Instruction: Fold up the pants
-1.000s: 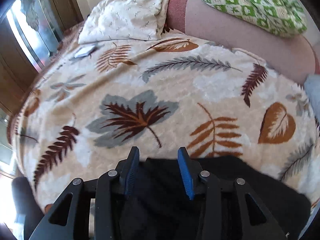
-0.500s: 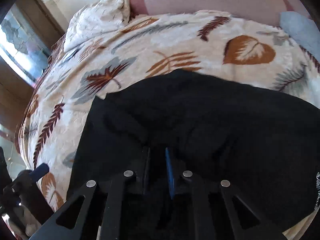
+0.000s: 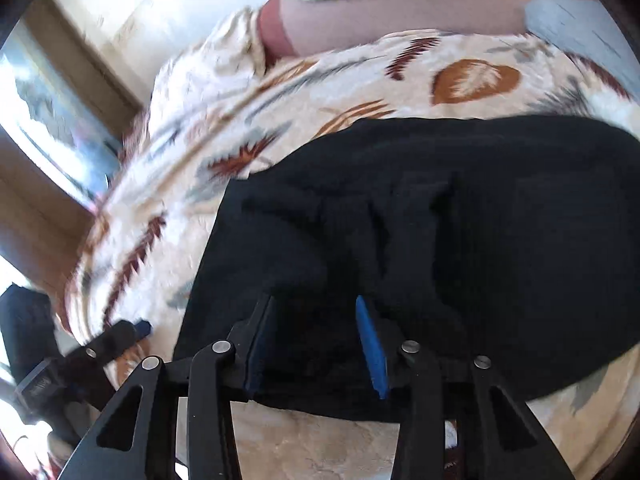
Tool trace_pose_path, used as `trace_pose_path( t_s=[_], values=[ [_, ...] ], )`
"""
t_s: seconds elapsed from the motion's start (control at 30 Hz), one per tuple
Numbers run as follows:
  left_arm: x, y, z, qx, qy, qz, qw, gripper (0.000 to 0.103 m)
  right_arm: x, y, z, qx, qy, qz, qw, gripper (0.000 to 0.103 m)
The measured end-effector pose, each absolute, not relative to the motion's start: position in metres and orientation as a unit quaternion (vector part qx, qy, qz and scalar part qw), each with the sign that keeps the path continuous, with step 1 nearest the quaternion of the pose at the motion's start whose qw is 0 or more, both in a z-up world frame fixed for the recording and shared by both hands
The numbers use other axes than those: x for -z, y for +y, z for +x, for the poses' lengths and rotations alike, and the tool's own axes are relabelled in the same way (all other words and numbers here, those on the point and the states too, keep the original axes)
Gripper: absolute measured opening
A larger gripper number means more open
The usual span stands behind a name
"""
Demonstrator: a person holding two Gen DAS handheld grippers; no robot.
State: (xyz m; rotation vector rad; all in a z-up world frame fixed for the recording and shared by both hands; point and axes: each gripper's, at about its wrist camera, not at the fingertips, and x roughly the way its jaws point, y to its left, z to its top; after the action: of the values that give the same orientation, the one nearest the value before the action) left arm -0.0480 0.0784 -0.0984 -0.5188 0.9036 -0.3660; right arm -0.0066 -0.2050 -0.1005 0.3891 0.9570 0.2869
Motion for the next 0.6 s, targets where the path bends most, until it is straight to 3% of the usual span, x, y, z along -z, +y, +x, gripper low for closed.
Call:
trace_pose_path(
  t_s=[0.3,0.5,0.6],
  values=[
    [0.09,0.068,-0.048,0.177,0.434,-0.218,0.856,0.067,0.088,-0.282,-0.036,-0.037,0.408,0.245,0.878,0.044],
    [0.048,0.027,-0.028,0.223,0.411,-0.131,0.874,0.067,0.087,-0.35,-0.073,0.07,0.365,0.303,0.877,0.057],
    [0.028,-0.008,-0.008,0.261,0.409,-0.093,0.869,0.067,0.094,-0.372,-0.081,0.087,0.36,0.327,0.869,0.057]
  ],
)
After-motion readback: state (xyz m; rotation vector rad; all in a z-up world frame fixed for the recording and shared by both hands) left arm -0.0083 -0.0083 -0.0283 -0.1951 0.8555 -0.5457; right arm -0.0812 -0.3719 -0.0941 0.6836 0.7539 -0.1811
